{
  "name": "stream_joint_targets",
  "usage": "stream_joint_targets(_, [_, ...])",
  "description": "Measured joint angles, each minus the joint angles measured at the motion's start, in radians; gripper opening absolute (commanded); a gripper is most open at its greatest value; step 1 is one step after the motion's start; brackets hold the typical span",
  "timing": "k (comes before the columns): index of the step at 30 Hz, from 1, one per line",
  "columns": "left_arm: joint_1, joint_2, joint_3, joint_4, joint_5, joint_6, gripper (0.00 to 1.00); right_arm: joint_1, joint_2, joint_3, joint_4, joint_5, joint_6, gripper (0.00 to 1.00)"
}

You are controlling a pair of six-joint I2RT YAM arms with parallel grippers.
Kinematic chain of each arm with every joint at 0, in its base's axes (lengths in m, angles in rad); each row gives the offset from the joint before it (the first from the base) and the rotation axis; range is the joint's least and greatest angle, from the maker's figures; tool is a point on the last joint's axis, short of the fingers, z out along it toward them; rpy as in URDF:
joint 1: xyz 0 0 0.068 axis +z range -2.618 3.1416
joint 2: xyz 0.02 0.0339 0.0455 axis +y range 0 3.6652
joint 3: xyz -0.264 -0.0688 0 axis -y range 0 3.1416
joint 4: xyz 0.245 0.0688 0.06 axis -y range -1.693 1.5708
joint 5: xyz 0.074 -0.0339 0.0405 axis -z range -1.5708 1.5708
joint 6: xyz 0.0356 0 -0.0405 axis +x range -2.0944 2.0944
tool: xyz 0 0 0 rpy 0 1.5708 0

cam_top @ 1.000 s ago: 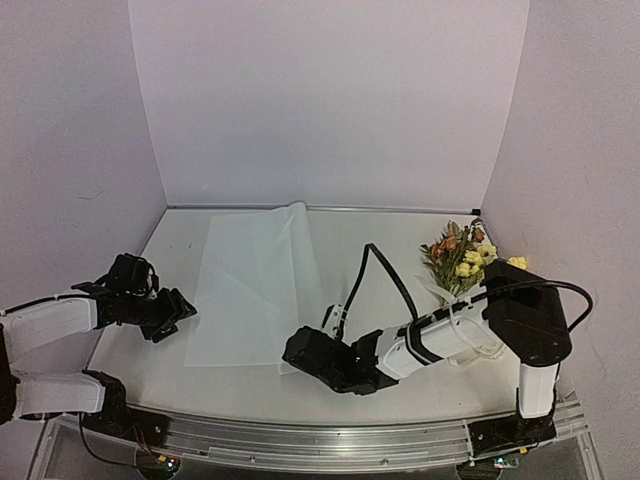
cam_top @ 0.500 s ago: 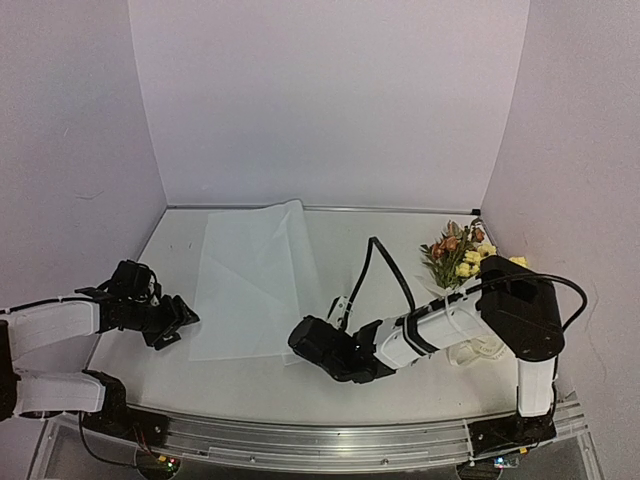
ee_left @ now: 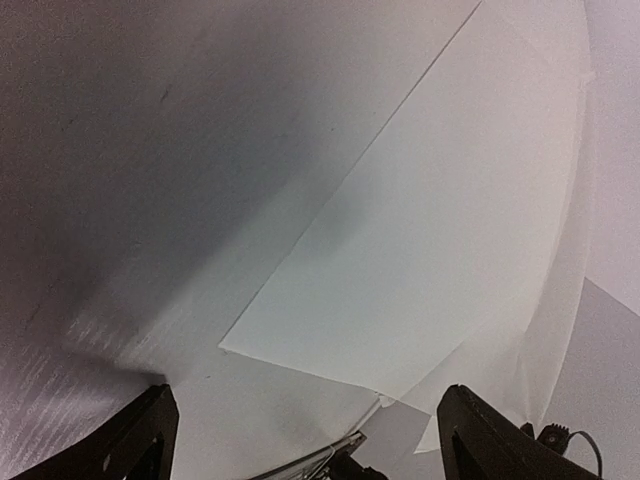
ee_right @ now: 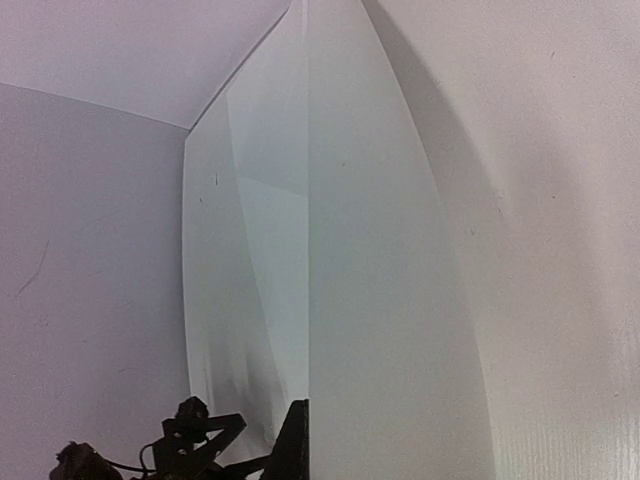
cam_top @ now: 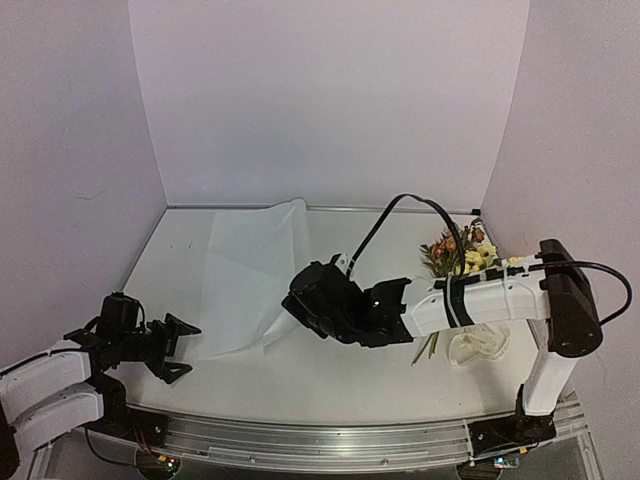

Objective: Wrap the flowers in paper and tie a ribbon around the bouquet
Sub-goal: Pick up the folded wrapping paper from the center of the board.

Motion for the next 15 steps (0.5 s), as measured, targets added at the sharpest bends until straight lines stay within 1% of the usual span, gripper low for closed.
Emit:
stream_joint_targets(2, [0.0,-0.07,-0.032,0.005,0.01,-0.082,0.98,-0.004,0.0,0.003,-0.004,-0.023,0.016,0.0])
stream_joint_targets(5, [0.0,-0.131,-0.045,0.004,0.015,-0.166,1.0,-0.009,0.0,0.004,-0.012,-0.053,0.043,0.0])
stream_joint_targets(10, [-0.002,-0.188,-0.045,0.004,0.011,-0.274,1.0,-0.02,0.0,0.029,-0.027,-0.094,0.09,0.0])
stream_joint_targets(15, [-0.005,-0.214,-0.045,0.011,-0.001,-0.342,1.0,-0.038,0.0,0.043,-0.026,-0.115,0.125,0.0])
